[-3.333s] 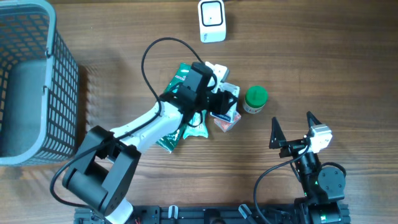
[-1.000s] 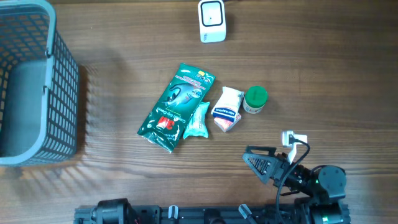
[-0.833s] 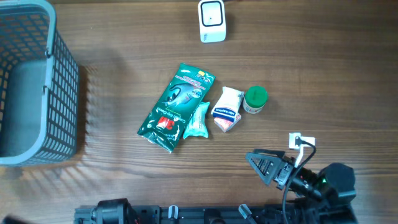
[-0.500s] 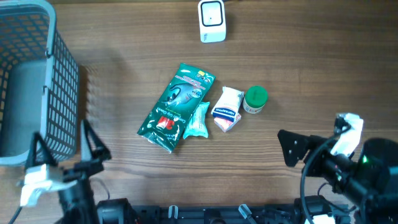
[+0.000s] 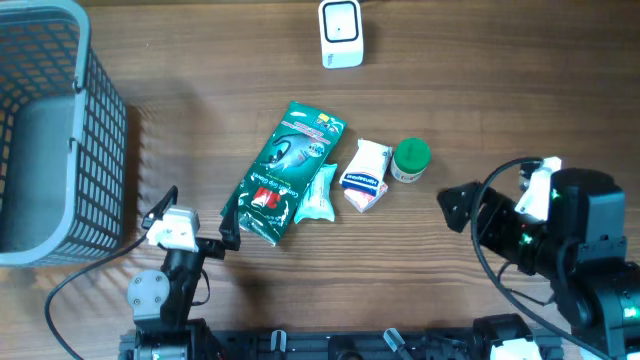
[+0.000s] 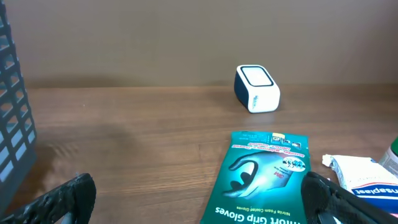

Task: Scan the item barcode
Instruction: 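Reach the right gripper over the green-lidded jar and grasp it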

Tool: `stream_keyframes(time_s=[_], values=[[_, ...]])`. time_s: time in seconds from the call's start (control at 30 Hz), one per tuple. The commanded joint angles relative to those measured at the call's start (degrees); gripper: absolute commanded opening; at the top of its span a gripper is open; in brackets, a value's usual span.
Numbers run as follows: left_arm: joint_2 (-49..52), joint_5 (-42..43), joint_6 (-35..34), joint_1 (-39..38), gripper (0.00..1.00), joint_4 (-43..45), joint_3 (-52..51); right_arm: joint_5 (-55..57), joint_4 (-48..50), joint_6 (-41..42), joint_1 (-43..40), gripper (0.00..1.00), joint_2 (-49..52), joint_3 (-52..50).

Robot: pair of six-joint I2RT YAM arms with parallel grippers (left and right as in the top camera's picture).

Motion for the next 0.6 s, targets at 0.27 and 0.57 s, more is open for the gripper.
stream_keyframes(time_s=[0.27,0.57], values=[[1.5,0.1,0.0,0.3,1.00,0.3,-0.5,0.5,2.4,22.1,0.1,1.00,33.2,7.3],[1.5,0.1,0.0,0.3,1.00,0.3,-0.5,4.1,10.7,11.5,0.1,0.99,49.5,10.6]])
